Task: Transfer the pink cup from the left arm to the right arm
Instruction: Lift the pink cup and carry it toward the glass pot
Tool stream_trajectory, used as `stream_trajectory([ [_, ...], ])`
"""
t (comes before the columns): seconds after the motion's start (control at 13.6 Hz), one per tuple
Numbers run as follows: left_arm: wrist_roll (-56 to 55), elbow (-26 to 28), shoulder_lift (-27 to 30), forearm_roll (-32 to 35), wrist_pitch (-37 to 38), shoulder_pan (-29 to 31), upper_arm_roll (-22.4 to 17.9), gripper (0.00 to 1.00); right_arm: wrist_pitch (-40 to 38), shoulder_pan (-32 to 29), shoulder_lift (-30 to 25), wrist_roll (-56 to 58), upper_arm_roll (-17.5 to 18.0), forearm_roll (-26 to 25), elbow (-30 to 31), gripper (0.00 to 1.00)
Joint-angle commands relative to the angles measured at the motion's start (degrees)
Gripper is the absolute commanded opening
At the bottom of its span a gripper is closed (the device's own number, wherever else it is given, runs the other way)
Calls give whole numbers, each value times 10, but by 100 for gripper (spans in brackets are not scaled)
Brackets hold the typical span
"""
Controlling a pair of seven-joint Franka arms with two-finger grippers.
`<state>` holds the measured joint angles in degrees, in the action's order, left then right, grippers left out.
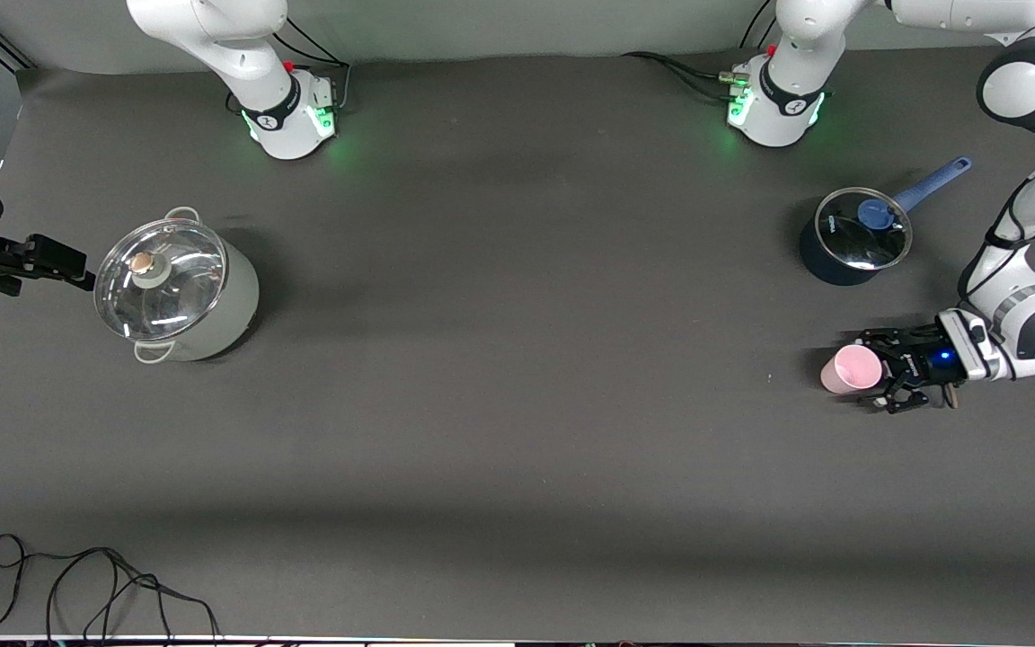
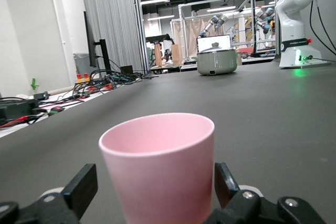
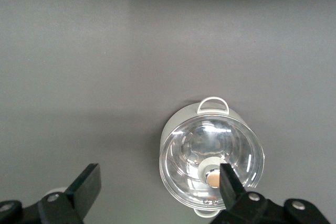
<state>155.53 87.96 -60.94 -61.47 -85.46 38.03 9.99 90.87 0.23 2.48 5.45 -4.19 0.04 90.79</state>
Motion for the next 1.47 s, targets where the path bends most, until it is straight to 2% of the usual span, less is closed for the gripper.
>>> stream_trajectory([
  [0.0,30,-6,-6,-17,6,-23,-4,99,-7,3,-9,-11,0,-1,4,100],
  [0.15,30,-6,-8,-22,5,-38,-4,96,-7,3,-9,-11,-1,-1,4,100],
  [0.22,30,-6,-8,-26,6,-46,-1,87,-7,3,-9,-11,-1,-1,4,100],
  [0.29,31,-6,-11,-29,5,-52,3,59,-7,3,-9,-11,-1,-1,4,100],
  [0.37,31,-6,-12,-32,3,-60,10,12,-7,3,-9,-11,-1,-1,4,100],
  [0.44,31,-6,-13,-49,0,-73,15,0,-7,3,-9,-11,-1,-1,4,100],
  [0.66,30,-8,-13,-130,-3,-157,18,0,-7,3,-9,-11,-1,-1,4,100],
  [0.81,30,-9,-12,-203,-43,-221,20,0,-7,3,-9,-11,0,-1,4,100],
  [0.88,30,-15,-11,-232,-78,-251,34,0,-7,3,-9,-11,-1,-1,4,100],
  [1.03,30,-34,-11,-253,-183,-273,96,0,-7,3,-9,-11,-1,-1,4,100],
  [1.17,30,-49,-10,-254,-315,-275,178,0,-7,3,-9,-11,-1,-1,4,100],
  [1.4,21,-82,-10,-259,-467,-309,254,0,-7,3,-11,-19,-1,1,2,100],
])
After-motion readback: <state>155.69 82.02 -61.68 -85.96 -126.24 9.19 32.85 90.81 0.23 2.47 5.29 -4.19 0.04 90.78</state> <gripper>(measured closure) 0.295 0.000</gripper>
